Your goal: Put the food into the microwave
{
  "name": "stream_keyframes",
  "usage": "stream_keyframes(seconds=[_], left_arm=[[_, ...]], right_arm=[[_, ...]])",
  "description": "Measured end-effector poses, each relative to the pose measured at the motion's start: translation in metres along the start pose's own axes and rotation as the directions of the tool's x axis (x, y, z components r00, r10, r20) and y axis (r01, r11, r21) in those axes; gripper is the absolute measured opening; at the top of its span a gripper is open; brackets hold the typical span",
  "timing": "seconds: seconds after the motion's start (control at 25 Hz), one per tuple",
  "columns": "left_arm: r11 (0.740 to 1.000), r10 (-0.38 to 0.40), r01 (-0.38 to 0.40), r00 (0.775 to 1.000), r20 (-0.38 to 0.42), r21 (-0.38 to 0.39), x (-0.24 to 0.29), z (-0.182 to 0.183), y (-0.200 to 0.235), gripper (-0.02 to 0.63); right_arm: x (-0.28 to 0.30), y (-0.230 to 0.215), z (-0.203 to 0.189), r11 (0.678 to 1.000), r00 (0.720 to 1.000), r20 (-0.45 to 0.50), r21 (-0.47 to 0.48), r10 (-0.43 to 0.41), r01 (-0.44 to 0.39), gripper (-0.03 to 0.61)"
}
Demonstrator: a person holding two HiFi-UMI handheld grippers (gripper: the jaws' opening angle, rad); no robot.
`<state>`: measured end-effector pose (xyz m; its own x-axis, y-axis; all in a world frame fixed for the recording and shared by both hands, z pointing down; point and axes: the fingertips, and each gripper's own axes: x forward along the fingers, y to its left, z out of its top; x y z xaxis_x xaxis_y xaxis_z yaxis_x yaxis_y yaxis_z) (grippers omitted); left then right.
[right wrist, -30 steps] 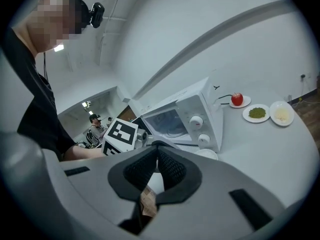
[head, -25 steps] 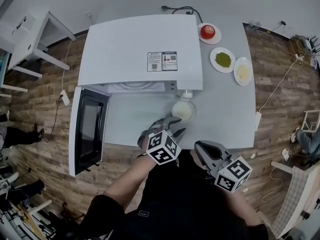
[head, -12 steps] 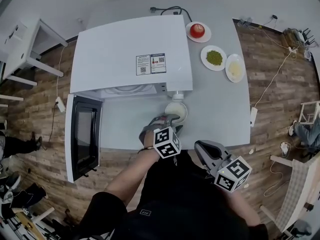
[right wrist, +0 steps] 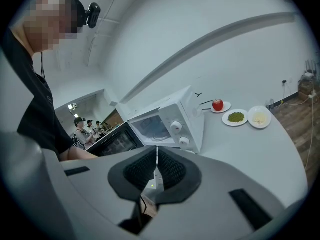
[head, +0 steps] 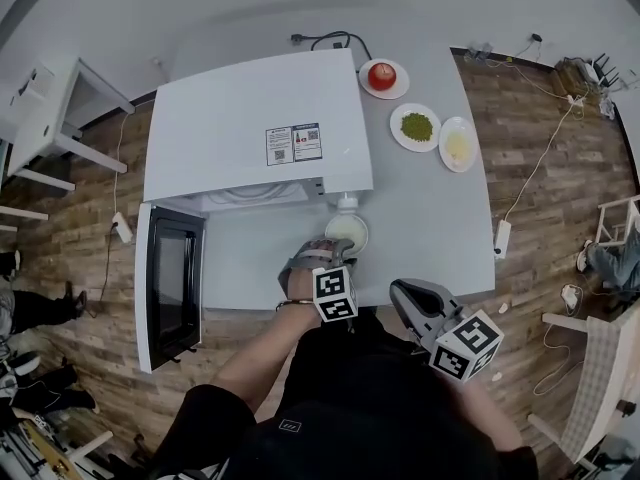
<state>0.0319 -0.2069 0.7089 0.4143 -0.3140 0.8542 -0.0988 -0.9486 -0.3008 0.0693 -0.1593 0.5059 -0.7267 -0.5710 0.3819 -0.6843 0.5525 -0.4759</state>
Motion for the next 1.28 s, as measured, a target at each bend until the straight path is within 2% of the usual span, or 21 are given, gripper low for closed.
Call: stream_keyframes(seconds=[0.16, 0.36, 0.56, 0.64, 1.08, 1.28], left_arm=[[0.998, 0.042, -0.043, 0.999, 0.007, 0.041, 0.004, -0.002, 0.004, 0.126], [0.996, 0.049, -0.049, 0.999, -0.002, 0.077, -0.002, -0.002, 0.003, 0.107], [0.996, 0.058, -0.059, 0.998, 0.017, 0.065, -0.013, 0.003, 0.007, 0.094], [0.996, 0.063, -0.064, 0.998, 0.020, 0.062, -0.015, 0.003, 0.007, 0.045], [0.994, 0.095, -0.093, 0.995, -0.030, 0.062, -0.016, -0.014, 0.010, 0.045], [0.992, 0.119, -0.118, 0.992, -0.033, 0.037, -0.029, -0.013, 0.013, 0.046]], right_arm=[[-0.001, 0.000, 0.006, 1.000, 1.000, 0.017, -0.007, -0.005, 0.005, 0.018], [0.001, 0.004, 0.013, 1.000, 1.000, 0.029, -0.022, 0.003, -0.002, 0.018], [0.003, 0.003, 0.019, 1.000, 0.999, 0.035, -0.031, 0.007, -0.006, 0.018], [0.003, 0.001, 0.020, 1.000, 0.999, 0.032, -0.026, 0.004, -0.003, 0.018], [0.011, -0.002, 0.027, 0.999, 0.999, 0.025, -0.028, 0.048, -0.047, 0.018], [0.013, -0.002, 0.031, 0.997, 0.997, 0.023, -0.034, 0.072, -0.071, 0.018]])
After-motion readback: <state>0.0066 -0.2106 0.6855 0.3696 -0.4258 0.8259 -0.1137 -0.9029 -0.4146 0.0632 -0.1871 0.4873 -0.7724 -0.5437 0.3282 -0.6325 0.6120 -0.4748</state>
